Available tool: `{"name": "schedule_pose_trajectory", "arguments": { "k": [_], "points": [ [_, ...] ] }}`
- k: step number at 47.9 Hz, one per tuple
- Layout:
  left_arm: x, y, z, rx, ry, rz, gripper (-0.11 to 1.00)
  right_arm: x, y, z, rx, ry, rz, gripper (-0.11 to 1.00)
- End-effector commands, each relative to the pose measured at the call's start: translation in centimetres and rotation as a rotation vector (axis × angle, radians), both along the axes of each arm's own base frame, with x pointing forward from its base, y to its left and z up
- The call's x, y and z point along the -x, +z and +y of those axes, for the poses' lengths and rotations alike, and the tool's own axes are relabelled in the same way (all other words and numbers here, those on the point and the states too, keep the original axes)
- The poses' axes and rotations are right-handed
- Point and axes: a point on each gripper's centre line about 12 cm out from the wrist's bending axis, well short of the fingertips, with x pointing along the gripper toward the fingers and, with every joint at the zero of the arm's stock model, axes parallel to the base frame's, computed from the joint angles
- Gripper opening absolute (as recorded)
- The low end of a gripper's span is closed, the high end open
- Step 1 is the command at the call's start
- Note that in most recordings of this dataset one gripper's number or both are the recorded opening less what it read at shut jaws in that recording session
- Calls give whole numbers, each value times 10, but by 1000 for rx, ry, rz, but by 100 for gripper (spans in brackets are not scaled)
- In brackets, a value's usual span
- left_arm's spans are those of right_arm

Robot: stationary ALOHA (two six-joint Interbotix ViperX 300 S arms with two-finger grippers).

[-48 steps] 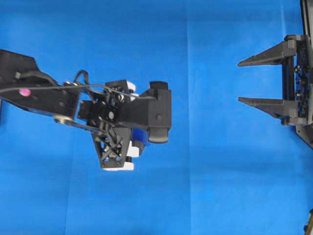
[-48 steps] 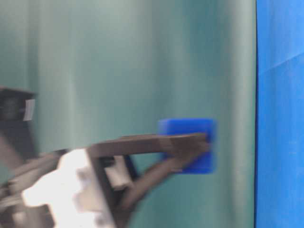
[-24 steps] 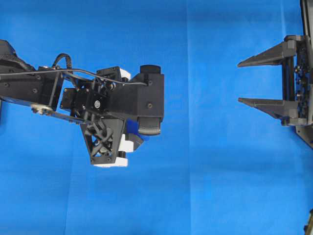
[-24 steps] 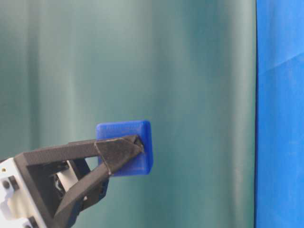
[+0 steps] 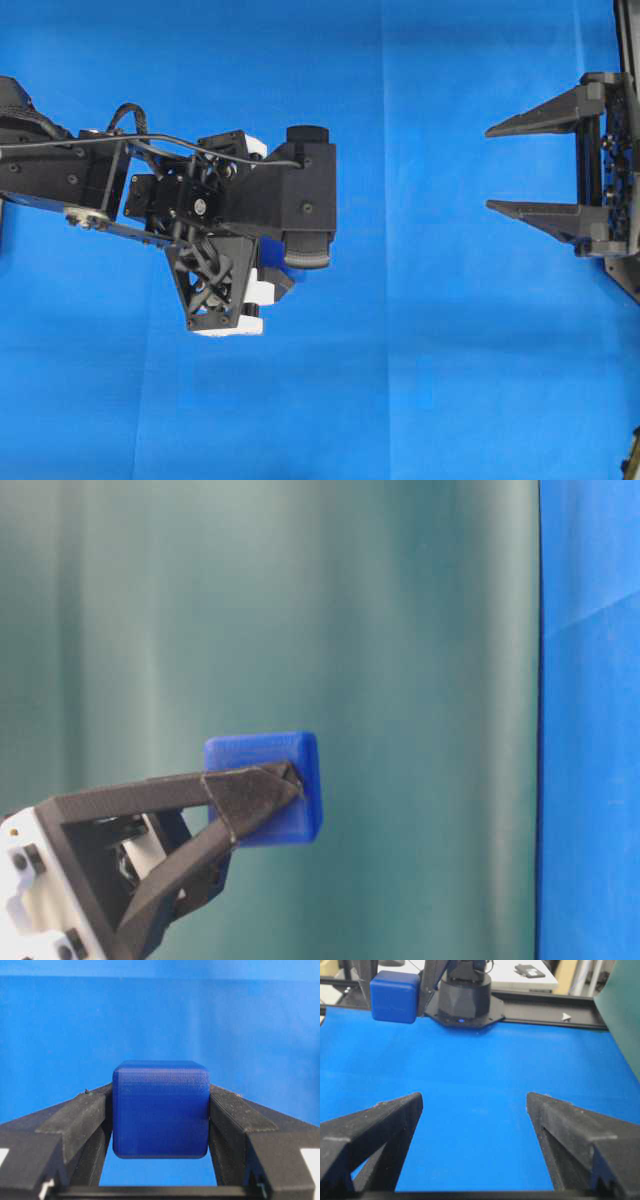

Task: Handover the blue block to the right arm after grasping it with the left arm, then place it in the designated position.
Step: 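Close the left gripper on the blue cube, then lift the cube and rotate the left gripper to present it rightward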

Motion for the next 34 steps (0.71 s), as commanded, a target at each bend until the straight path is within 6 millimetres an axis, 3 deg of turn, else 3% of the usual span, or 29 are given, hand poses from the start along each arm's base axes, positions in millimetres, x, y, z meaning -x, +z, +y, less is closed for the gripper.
{"name": "schedule_pose_trajectory", "arguments": {
  "k": [1, 34],
  "points": [
    [4, 19, 2, 4, 1, -52, 49, -3, 11, 0, -4, 1, -29, 98],
    [7, 19, 2, 6, -3, -109, 49, -3, 11, 0, -2, 1, -29, 98]
  ]
}}
